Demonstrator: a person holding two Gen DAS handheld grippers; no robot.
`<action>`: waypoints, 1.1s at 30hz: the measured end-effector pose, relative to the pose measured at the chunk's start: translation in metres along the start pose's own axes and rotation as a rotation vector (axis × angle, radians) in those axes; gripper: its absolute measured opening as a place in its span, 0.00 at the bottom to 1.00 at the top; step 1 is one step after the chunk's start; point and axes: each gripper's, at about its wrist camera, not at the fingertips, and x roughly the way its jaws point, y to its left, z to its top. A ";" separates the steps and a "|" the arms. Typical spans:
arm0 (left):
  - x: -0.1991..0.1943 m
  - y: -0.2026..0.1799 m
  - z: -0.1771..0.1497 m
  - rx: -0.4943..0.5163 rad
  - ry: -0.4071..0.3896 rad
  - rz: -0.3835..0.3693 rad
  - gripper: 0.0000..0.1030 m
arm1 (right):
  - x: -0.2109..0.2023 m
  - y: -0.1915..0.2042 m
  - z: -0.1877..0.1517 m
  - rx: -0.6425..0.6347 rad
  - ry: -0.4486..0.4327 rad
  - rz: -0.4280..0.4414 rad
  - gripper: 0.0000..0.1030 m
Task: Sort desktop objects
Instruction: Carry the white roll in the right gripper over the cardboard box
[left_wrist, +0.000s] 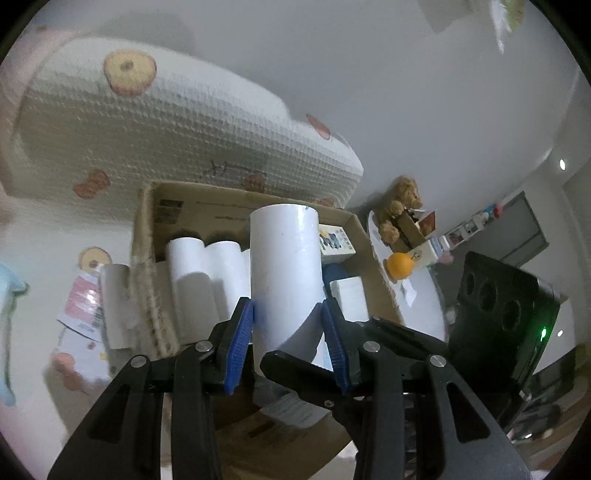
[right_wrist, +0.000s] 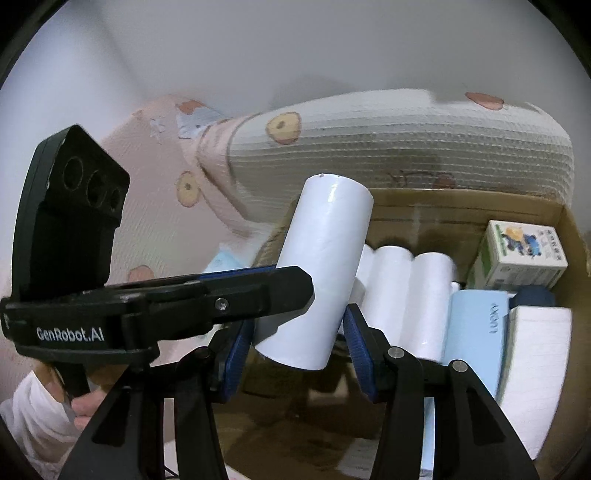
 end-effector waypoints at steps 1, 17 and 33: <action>0.005 0.001 0.002 -0.018 0.009 -0.008 0.41 | 0.002 -0.003 0.002 -0.011 0.010 -0.013 0.46; 0.060 0.009 0.013 -0.104 0.122 -0.001 0.41 | 0.029 -0.045 0.009 -0.010 0.189 -0.044 0.46; 0.079 0.014 0.021 -0.130 0.136 0.097 0.29 | 0.036 -0.047 0.003 -0.059 0.273 -0.139 0.46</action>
